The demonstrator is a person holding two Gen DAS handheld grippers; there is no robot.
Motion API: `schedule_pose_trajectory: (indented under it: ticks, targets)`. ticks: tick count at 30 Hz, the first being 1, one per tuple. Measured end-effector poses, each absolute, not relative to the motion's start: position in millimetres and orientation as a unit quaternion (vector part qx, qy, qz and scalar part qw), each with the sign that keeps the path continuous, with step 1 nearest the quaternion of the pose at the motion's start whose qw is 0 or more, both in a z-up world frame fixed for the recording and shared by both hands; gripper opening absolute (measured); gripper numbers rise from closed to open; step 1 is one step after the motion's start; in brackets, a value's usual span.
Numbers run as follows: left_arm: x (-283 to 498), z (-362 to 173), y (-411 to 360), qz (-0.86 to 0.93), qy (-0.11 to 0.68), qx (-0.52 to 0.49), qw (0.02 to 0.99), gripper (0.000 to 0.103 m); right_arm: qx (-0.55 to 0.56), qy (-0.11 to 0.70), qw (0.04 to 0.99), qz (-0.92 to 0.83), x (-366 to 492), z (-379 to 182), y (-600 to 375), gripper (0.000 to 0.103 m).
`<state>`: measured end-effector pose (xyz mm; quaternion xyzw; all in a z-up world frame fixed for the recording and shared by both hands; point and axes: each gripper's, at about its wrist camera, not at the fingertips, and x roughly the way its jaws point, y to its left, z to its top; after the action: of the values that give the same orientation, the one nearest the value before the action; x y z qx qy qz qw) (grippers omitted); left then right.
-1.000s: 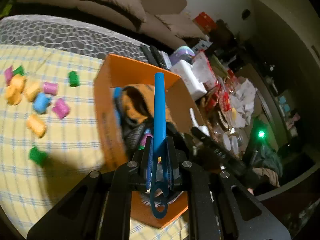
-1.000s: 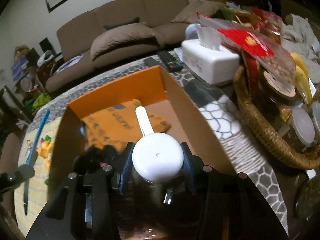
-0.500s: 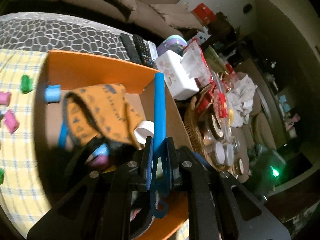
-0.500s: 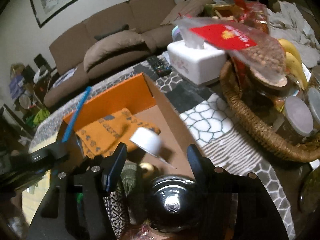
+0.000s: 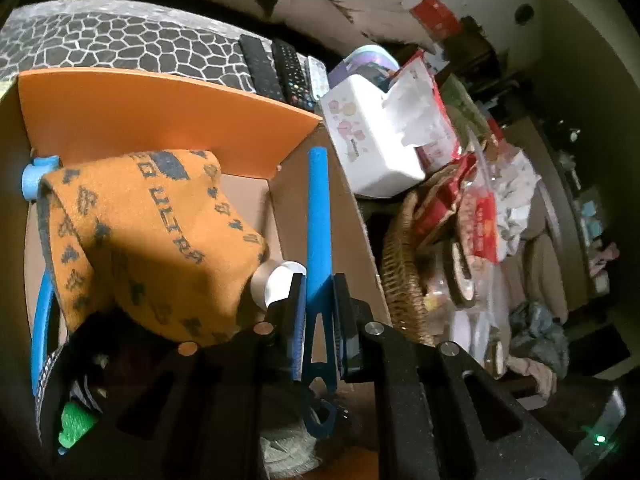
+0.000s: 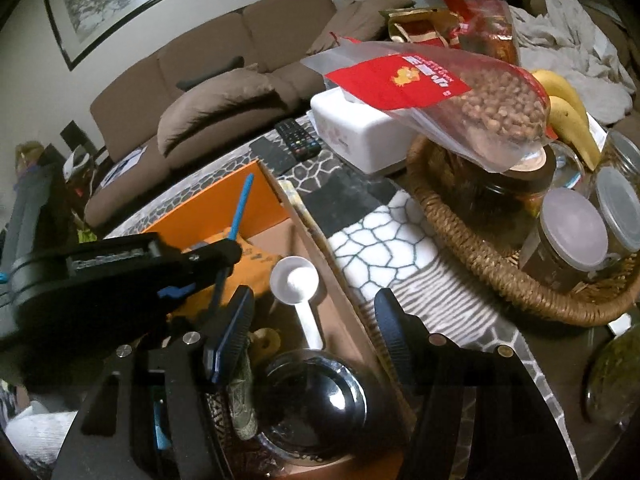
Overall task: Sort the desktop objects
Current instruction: 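Lower the scoop into the box with the right gripper while the left gripper drops the blue comb there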
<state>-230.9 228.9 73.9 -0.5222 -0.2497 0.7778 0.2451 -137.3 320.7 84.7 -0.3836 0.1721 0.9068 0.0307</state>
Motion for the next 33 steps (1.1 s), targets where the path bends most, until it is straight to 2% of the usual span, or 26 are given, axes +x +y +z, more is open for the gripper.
schedule_pose_trajectory:
  ticks: [2, 4, 9, 14, 19, 24, 33]
  targets:
    - [-231.3, 71.4, 229.4, 0.776, -0.248, -0.527, 0.244, 0.016, -0.385, 0.175, 0.030, 0.906, -137.6, 83.8, 322.6, 0.064]
    - [-229.2, 73.0, 227.7, 0.780, -0.241, -0.525, 0.243, 0.034, -0.386, 0.180, 0.032, 0.904, -137.5, 82.8, 325.3, 0.064]
    - [-222.0, 83.6, 215.3, 0.782, -0.238, -0.520, 0.249, 0.036, -0.385, 0.179, 0.031, 0.905, -136.3, 83.6, 327.0, 0.065]
    - [-208.9, 105.2, 188.4, 0.801, -0.216, -0.503, 0.242, 0.048, -0.385, 0.166, 0.022, 0.907, -136.8, 86.9, 317.3, 0.065]
    - [-197.7, 118.7, 161.8, 0.815, -0.198, -0.493, 0.230, 0.073, -0.390, 0.140, 0.013, 0.910, -139.2, 87.1, 296.5, 0.078]
    - [-191.9, 123.2, 140.0, 0.817, -0.201, -0.492, 0.221, 0.086, -0.401, 0.119, 0.007, 0.908, -142.2, 82.8, 278.3, 0.086]
    - [-177.8, 120.4, 110.8, 0.823, -0.177, -0.499, 0.205, 0.089, -0.415, 0.088, -0.006, 0.905, -143.8, 78.8, 253.7, 0.093]
